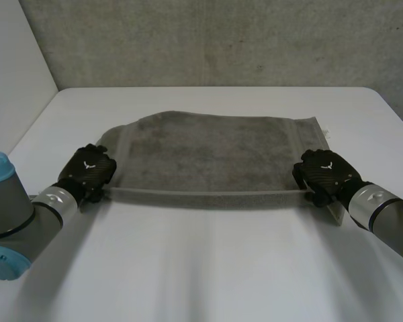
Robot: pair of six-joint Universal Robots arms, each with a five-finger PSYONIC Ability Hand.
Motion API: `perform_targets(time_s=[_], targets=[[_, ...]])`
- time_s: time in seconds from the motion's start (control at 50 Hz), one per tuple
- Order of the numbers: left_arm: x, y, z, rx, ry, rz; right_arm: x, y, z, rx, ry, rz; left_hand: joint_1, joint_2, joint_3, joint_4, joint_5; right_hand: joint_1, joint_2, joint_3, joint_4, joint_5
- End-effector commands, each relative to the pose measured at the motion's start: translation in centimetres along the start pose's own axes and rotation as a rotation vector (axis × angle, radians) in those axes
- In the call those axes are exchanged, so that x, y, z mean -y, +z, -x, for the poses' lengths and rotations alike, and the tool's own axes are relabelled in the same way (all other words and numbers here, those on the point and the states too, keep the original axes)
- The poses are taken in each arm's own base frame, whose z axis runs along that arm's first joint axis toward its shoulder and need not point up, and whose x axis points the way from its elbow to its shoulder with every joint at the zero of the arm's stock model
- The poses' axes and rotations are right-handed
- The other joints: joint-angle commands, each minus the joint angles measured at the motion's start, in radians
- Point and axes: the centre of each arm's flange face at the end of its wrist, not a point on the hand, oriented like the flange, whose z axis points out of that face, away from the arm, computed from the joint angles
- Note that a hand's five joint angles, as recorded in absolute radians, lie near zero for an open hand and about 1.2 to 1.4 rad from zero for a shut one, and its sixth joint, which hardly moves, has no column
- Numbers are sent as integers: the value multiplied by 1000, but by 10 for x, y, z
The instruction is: Fold the towel.
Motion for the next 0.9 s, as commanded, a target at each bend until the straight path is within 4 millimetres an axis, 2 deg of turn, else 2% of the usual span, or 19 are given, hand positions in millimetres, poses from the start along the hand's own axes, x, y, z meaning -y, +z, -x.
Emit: perform_targets(time_s=[0.02, 0.14, 0.4, 0.52, 0.62, 0.66, 0.68, 0.7, 0.72, 0.74, 0.82, 0.84, 0.86, 0.88, 0.9], targets=[[-4, -1, 4, 11, -6, 11, -7, 4, -7, -15, 10, 14, -17, -17, -42, -56, -12, -30, -39, -50, -78, -29], [-5, -1, 4, 13, -8, 16, -11, 4, -16, -43, 22, 28, -20, -20, -42, -56, -15, -159, -168, -50, -78, -158], [-9, -2, 8, 22, -15, 32, -19, 1, -27, -126, 39, 87, 1, 0, -42, -56, 5, -183, -192, -50, -78, -182], [-9, -3, 8, 22, -16, 35, -26, 2, -26, -130, 52, 114, 57, 56, -42, -56, 61, -165, -174, -50, -78, -164], [-8, -3, 9, 24, -16, 35, -29, 1, -25, -126, 67, 126, 171, 170, -42, -56, 175, -154, -162, -50, -78, -152], [-7, -4, 13, 34, -16, 33, -30, 0, -24, -123, 72, 134, 396, 395, -42, -56, 400, -145, -153, -50, -78, -143], [-7, -4, 13, 34, -16, 33, -31, -1, -25, -120, 80, 145, 397, 397, -42, -56, 401, -31, -40, -50, -78, -30], [-6, -5, 13, 32, -18, 35, -31, -1, -25, -120, 80, 145, 426, 425, -42, -56, 430, -30, -39, -50, -78, -29], [-3, -8, 14, 26, -24, 42, -32, -4, -27, -114, 90, 161, 426, 426, -42, -56, 430, 231, 223, -50, -78, 233], [-3, -8, 14, 26, -24, 42, -30, -8, -32, -112, 101, 173, 426, 426, -42, -56, 430, 294, 285, -50, -78, 295], [17, -28, 15, -5, -50, 69, -17, -20, -36, -76, 119, 186, 426, 426, -42, -56, 430, 295, 286, -50, -78, 296], [17, -28, 15, -5, -50, 69, -3, -28, -36, -43, 108, 169, 426, 426, -42, -56, 430, 295, 286, -50, -78, 296], [27, -36, 17, -6, -66, 70, 10, -38, -36, -8, 97, 145, 426, 426, -42, -56, 430, 295, 286, -50, -78, 296], [39, -45, 19, -4, -83, 56, 10, -38, -36, -8, 97, 145, 426, 426, -42, -56, 430, 295, 286, -50, -78, 296], [39, -45, 19, -4, -83, 56, 21, -47, -38, 18, 88, 122, 426, 426, -42, -56, 430, 295, 286, -50, -78, 296]])
